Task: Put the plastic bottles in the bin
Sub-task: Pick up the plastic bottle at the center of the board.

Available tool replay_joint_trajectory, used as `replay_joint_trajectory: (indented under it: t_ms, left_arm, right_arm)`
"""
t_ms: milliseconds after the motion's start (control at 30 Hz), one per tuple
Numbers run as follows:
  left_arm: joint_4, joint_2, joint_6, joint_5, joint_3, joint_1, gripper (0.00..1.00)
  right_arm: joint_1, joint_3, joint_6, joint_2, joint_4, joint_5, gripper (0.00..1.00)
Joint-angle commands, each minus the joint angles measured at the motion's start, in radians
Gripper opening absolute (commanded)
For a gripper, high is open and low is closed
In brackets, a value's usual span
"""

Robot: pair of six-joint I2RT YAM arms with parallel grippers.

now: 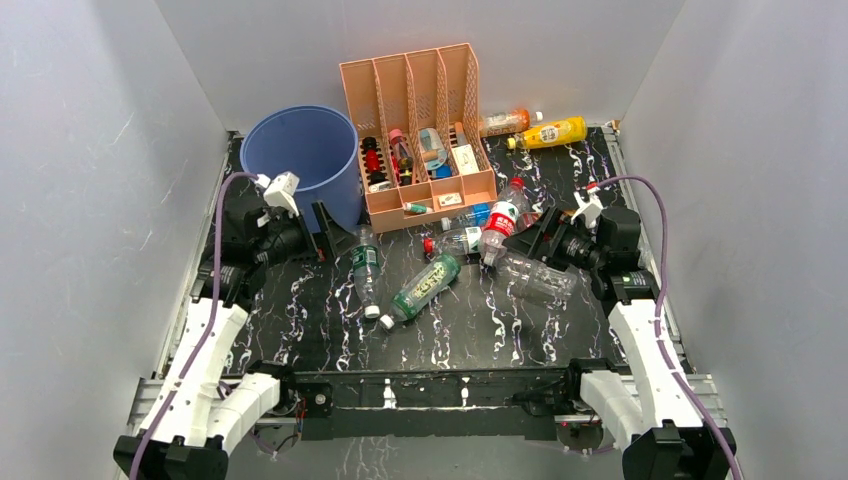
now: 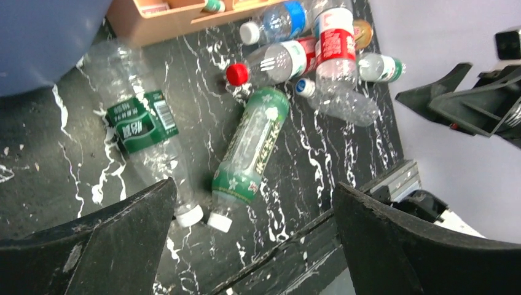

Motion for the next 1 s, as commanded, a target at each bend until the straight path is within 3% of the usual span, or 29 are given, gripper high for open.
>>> replay_joint_trajectory:
  t_ms: [0, 133, 267, 500, 600, 733, 967]
  left_arm:
    - [-0.033, -0.061, 0.024, 0.057, -0.042, -0.003, 0.98]
    - [-0.041, -0.087, 0.009, 0.086, -0.089, -0.019, 0.98]
    - [-0.063, -0.054, 0.002, -0.014, -0.112, -0.093, 0.98]
    - [-0.137, 0.166, -0.077, -0.487, 0.014, -0.426, 0.98]
    - [-0.186, 0.270, -0.129, -0.661, 0.046, -0.516, 0.98]
    - [-0.180, 0.300, -0.200, -0.794, -0.019, -0.544, 0.98]
    - [-0.095, 0.345, -0.278, -0.882, -0.139, -0.559, 0.98]
  right_arm:
    - [0.009, 0.062, -0.111, -0.024, -0.115, 0.130, 0.98]
    - [0.026, 0.030, -0.129, -0.024, -0.139, 0.202, 0.98]
    - [0.049, 0.006, -0.148, 0.003, -0.148, 0.258, 0.95]
    - [0.067, 0.023, -0.153, 0.047, -0.129, 0.276, 0.96]
    - [0.069, 0.036, -0.147, 0.039, -0.131, 0.270, 0.96]
    - [0.069, 0.045, -0.145, 0.015, -0.149, 0.261, 0.96]
    - [0.070, 0.013, -0.144, -0.004, -0.146, 0.242, 0.96]
